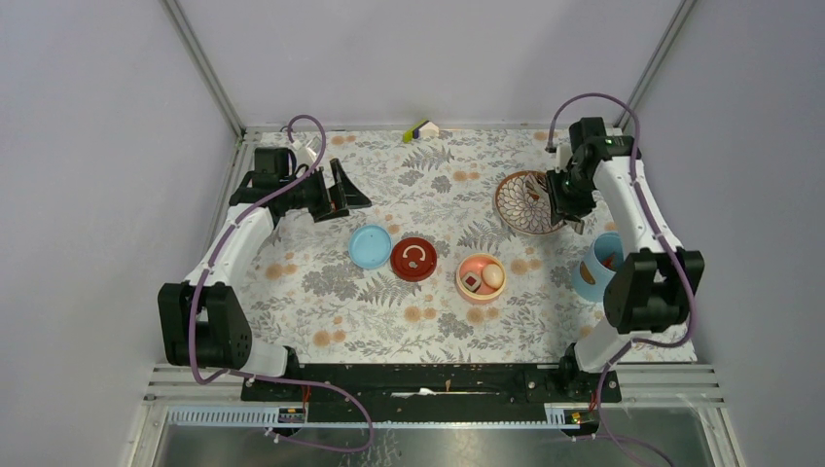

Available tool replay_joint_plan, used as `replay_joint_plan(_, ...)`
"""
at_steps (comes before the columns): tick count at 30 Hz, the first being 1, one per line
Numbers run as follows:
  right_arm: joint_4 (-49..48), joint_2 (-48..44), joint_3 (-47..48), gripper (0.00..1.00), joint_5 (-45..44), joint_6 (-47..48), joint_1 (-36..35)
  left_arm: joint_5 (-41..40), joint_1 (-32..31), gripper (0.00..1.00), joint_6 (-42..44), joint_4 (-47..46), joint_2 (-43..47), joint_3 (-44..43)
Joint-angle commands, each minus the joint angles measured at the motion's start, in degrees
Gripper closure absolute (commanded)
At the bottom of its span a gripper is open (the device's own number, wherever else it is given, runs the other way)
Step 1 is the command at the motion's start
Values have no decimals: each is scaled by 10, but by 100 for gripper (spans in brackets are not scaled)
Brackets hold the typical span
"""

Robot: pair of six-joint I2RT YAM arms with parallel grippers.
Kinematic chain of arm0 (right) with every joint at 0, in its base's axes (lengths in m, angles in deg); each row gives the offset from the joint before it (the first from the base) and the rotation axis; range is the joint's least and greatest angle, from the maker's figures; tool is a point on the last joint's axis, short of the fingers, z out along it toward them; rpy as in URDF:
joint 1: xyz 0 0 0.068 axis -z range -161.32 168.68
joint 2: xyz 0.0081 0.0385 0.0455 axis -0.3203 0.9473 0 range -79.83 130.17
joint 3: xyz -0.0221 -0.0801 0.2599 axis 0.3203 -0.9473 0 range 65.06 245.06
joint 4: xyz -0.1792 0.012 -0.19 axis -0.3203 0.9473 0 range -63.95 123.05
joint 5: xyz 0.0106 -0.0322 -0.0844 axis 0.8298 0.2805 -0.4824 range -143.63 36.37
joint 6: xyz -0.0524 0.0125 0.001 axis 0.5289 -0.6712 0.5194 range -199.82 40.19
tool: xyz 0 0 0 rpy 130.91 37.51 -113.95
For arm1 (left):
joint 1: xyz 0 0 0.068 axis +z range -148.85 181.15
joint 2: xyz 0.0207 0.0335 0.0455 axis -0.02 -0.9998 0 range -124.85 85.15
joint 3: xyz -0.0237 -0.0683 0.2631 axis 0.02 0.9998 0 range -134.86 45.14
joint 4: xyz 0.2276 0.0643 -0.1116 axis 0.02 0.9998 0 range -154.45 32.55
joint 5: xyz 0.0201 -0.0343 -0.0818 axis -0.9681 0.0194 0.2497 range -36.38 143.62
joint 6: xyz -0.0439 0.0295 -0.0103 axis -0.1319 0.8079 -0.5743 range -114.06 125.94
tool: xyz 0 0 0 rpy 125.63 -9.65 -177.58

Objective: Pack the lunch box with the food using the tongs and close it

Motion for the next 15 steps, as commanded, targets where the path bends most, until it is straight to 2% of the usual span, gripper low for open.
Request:
replay_joint_plan(1,-14,-91,-21,72,14,11,-4,0,4,1,0,-30,27,-7)
replay_joint_plan(8,-93,-283,-134,73,-19,10,-2,2,5,1,0,-30,33,-11)
replay_joint_plan(15,-89,-431,-194,76,-7,13,87,8,4,1,-5,-35,32,-12)
